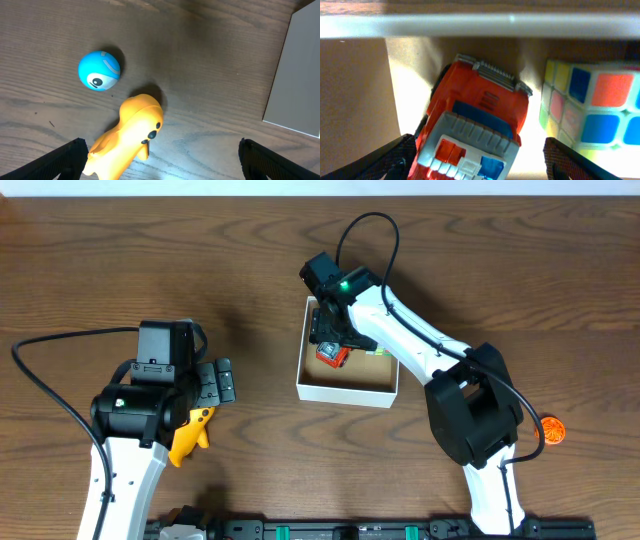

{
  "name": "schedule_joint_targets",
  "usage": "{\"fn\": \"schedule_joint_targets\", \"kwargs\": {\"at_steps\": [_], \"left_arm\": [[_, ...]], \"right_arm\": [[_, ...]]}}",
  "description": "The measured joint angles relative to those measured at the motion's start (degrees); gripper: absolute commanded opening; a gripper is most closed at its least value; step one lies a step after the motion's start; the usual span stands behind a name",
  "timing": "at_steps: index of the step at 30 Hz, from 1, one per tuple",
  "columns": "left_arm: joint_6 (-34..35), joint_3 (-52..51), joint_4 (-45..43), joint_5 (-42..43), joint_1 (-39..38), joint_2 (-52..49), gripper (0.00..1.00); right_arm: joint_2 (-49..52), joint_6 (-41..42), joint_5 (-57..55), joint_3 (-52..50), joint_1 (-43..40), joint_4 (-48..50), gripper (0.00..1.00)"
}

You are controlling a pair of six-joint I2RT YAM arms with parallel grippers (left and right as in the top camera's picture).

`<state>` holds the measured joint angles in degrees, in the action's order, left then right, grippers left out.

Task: Pack container
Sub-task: 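Lower the truck beside the cube and release it from the right gripper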

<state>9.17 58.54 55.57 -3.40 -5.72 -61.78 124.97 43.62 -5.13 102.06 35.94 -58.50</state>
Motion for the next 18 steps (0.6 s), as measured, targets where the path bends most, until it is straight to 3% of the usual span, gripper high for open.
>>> {"fn": "schedule_joint_targets", "kwargs": {"at_steps": [8,12,15,18], "left_arm": [[0.0,0.0,0.02,0.0,0.0,0.0,0.98],[0.0,0.0,0.04,0.0,0.0,0.0,0.98],[-0.02,0.0,0.04,0.0,0.0,0.0,0.98],[0.0,0.0,0.07,0.02,0.0,0.0,0.98]], "right_arm": [[-1.53,-2.82,-1.38,2.75,0.02,-2.38,0.83],[-2.47,-6.29,-1.7,3.02,0.33,-2.49,0.75],[-3.69,-9.68,-1.99,3.02,0.85,-3.34,0.54],[-5.7,-13.0,-1.97,3.04,1.44,-4.66,0.23]]}}
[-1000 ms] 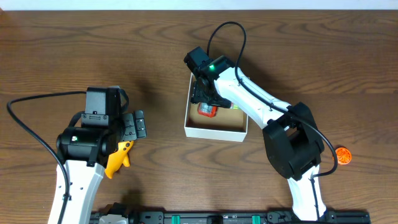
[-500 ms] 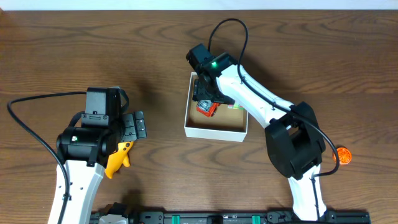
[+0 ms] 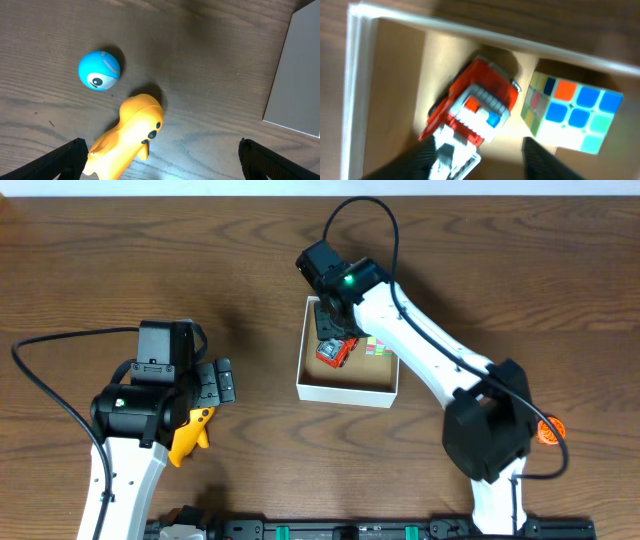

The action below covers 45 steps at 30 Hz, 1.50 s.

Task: Pack container
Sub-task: 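Lower the truck beside the cube and release it from the right gripper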

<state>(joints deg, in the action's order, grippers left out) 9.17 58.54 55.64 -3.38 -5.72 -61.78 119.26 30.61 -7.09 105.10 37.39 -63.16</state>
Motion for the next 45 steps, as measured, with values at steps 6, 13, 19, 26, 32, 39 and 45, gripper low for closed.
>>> {"fn": "schedule_joint_targets", "kwargs": {"at_steps": [6,13,19,26,32,39,45], "left_arm": [[-0.02,0.0,0.02,0.0,0.0,0.0,0.98],[0.0,0.0,0.02,-0.02,0.0,0.0,0.98],[-0.02,0.0,0.02,-0.02,0.0,0.0,0.98],[0.0,0.0,0.02,-0.02,0.0,0.0,0.98],[0.0,0.0,0.02,-0.02,0.0,0.0,0.98],[-0.02,0.0,0.04,-0.02,0.0,0.0,0.98],[0.0,0.0,0.02,-0.02,0.0,0.0,0.98]], "right_arm": [[-5.4,-5.2,2.49,0.68,1.6,-3.63,0.11],[-5.92,-7.87,6.19,0.81,2.25,-4.55,0.1],[-5.92,-8.68,7.28,-0.39,3.56,-4.46,0.1],[-5.92,-9.42,9.38,-4.15,4.11,-2.16,0.09],[-5.9,-9.49,10.21,-7.13,4.11,-0.09,0.07],[-5.86,-10.88,11.45,-8.48,4.11,2.56,0.06],[-5.86,-12.13,12.74,-8.9,4.11,3.76,0.04]]}}
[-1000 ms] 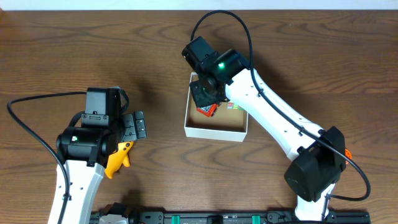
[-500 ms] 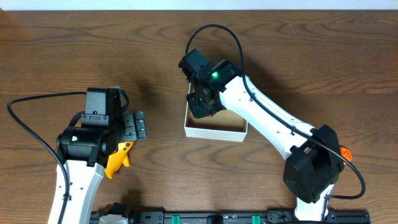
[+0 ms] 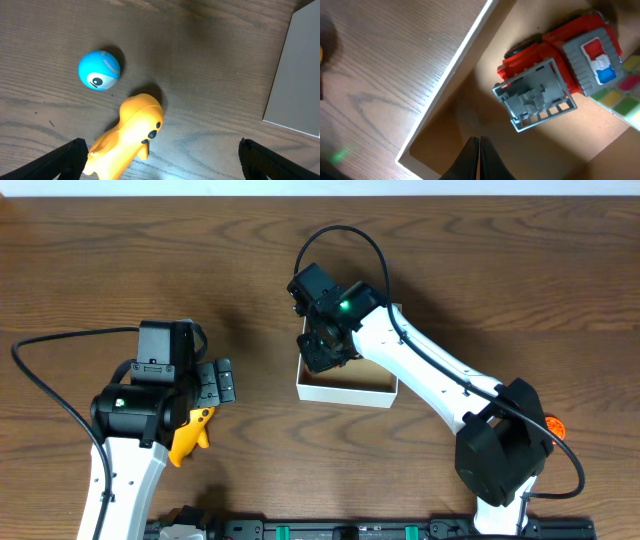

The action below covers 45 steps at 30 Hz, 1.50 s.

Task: Pack container
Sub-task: 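Lower the truck beside the cube and release it from the right gripper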

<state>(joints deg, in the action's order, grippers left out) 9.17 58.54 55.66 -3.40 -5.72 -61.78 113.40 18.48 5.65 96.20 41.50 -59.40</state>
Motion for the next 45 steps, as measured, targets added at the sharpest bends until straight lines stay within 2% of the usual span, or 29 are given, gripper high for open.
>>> {"fn": "schedule_joint_targets", "kwargs": {"at_steps": [23,45], "left_arm": [[0.0,0.0,0.11,0.0,0.0,0.0,0.98],[0.0,0.0,0.13,0.0,0.0,0.0,0.98]], "right_arm": [[0.02,-0.76,0.37,-8.33,0.0,9.42,0.03],[0.02,3.54,-10.05,-8.98,0.0,9.81,0.01]]}}
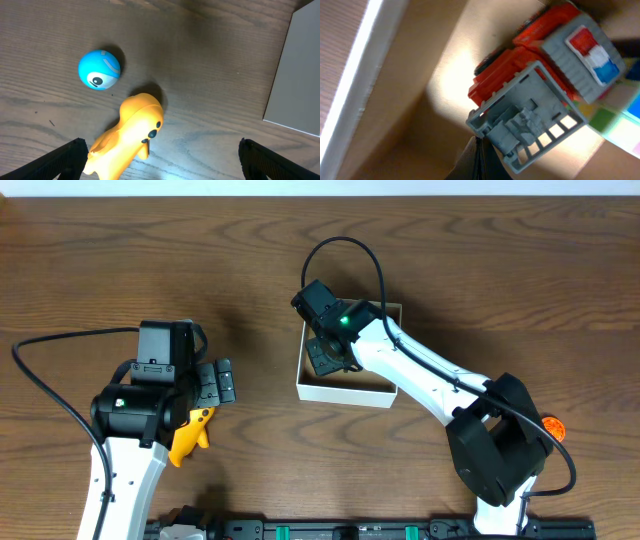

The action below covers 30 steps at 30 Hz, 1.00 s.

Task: Pack container
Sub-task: 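Lower the truck beside the cube and release it from the right gripper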

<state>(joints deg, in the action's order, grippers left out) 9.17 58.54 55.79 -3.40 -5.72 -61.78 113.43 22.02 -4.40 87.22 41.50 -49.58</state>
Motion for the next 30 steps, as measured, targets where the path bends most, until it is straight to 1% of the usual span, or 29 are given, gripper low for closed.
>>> {"fn": "schedule_joint_targets", "kwargs": {"at_steps": [14,17,19,24,30], "left_arm": [[-0.02,0.0,0.02,0.0,0.0,0.0,0.98],[-0.02,0.0,0.02,0.0,0.0,0.0,0.98],[-0.02,0.0,0.02,0.0,0.0,0.0,0.98],[-0.02,0.0,0.04,0.0,0.0,0.0,0.98],[-0.02,0.0,0.04,0.0,0.0,0.0,0.98]], "right_arm": [[0.0,5.62,-6.03,0.0,0.0,-2.95,0.01],[0.0,5.95,-6.21,0.0,0.0,-3.54,0.03],[0.0,6.12,-6.16,0.0,0.0,-4.61,0.08],[0.0,6.25,-5.31,-0.02,0.0,-7.37,0.08],[0.0,6.03,-4.39,-0.02,0.0,-8.17,0.09]]}}
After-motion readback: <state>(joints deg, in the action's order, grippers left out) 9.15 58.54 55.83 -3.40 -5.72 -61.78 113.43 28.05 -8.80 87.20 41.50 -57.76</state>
